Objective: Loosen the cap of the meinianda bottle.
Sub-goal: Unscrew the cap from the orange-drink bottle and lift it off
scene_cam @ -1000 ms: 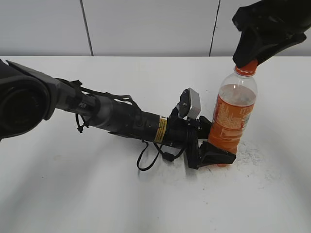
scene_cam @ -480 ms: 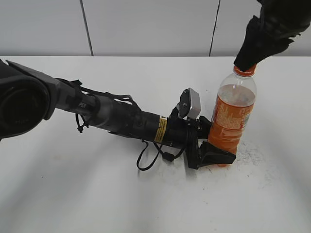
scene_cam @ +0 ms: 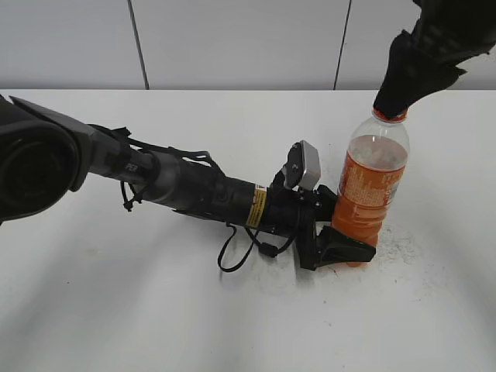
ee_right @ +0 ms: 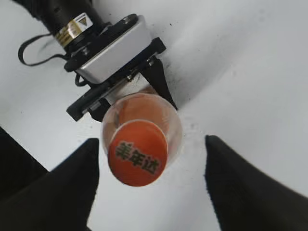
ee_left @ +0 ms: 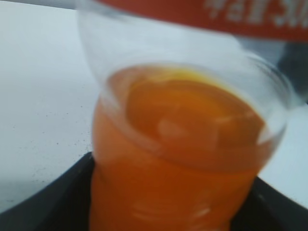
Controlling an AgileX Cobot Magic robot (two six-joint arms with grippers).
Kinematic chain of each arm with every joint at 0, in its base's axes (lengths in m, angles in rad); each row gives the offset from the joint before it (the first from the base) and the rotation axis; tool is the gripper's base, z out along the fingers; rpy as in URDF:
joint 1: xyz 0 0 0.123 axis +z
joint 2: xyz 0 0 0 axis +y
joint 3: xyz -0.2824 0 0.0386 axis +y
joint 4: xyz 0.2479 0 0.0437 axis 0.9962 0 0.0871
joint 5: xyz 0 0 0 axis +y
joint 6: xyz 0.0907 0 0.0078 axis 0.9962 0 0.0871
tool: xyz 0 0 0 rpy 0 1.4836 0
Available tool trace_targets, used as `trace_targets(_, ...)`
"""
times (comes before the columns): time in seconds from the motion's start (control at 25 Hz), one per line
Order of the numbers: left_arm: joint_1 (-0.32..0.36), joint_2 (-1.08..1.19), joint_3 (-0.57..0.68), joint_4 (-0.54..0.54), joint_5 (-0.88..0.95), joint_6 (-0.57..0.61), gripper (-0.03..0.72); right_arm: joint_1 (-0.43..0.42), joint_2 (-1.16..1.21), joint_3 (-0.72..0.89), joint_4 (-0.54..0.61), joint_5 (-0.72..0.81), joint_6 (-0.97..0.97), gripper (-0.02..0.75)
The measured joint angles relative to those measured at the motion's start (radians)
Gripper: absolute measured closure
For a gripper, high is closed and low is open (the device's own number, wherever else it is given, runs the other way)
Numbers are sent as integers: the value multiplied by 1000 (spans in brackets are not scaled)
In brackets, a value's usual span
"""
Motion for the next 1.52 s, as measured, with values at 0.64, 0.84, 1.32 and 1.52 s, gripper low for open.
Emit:
trace_targets(0.64,0,0,-4,6,0,-7,134,0,0,0,1,0,546,479)
trace_targets(0.84,0,0,-4,11,0,-8,134,0,0,0,5,0,251,479)
trace_targets(1.32,0,0,-5,13,1,-8,134,0,-1,0,-1,1,-84,313)
trace_targets(1.52,1,0,-5,14,1,-8,134,0,-1,0,-8,-18,341,161)
